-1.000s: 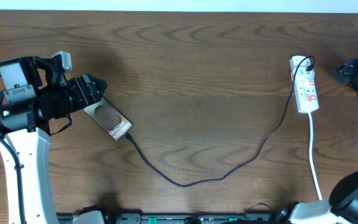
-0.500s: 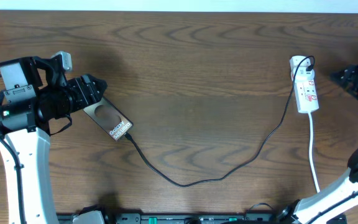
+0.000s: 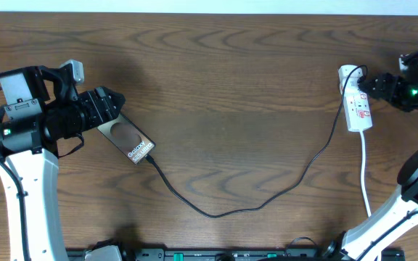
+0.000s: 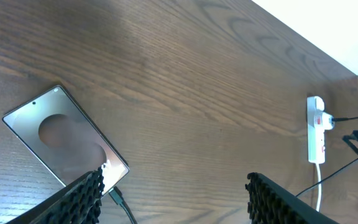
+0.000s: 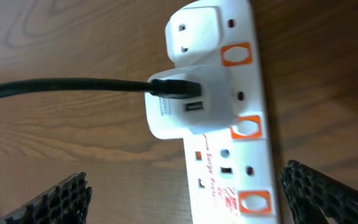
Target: Plug charger to phone and switch on socket
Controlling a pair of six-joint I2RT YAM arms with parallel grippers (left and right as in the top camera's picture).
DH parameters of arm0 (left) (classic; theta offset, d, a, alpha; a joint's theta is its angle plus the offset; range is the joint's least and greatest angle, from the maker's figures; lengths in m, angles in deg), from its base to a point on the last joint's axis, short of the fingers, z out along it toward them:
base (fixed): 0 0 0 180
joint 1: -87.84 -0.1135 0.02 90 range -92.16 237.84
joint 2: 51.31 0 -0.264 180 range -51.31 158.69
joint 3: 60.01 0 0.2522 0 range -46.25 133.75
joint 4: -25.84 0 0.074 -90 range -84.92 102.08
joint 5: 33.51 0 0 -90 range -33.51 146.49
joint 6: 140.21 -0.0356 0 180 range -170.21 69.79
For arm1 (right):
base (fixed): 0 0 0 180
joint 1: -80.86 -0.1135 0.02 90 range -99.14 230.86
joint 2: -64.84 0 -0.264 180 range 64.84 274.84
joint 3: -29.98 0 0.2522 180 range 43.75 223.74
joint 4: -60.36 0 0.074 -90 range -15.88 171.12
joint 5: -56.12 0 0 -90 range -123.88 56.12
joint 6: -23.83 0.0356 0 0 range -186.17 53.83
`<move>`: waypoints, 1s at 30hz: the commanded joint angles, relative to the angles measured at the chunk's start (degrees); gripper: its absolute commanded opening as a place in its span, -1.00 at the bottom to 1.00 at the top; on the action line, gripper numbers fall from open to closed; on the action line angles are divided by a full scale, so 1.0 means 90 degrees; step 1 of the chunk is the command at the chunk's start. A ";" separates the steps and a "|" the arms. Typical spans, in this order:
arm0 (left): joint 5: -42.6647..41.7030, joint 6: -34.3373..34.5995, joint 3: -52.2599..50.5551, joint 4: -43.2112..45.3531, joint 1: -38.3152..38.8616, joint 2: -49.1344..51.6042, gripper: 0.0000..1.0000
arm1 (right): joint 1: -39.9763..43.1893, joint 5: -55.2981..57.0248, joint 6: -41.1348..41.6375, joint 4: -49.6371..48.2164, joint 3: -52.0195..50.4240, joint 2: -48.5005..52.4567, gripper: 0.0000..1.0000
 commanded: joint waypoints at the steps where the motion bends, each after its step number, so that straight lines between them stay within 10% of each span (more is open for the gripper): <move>1: 0.0053 -0.0112 0.0002 -0.0024 0.0027 -0.0015 0.44 | -0.0182 0.0141 -0.0012 -0.0080 0.0153 0.0087 0.94; 30: 0.0053 -0.0112 0.0002 -0.0044 0.0027 -0.0015 0.44 | -0.0401 0.0061 0.0435 -0.0474 0.0153 0.0709 0.99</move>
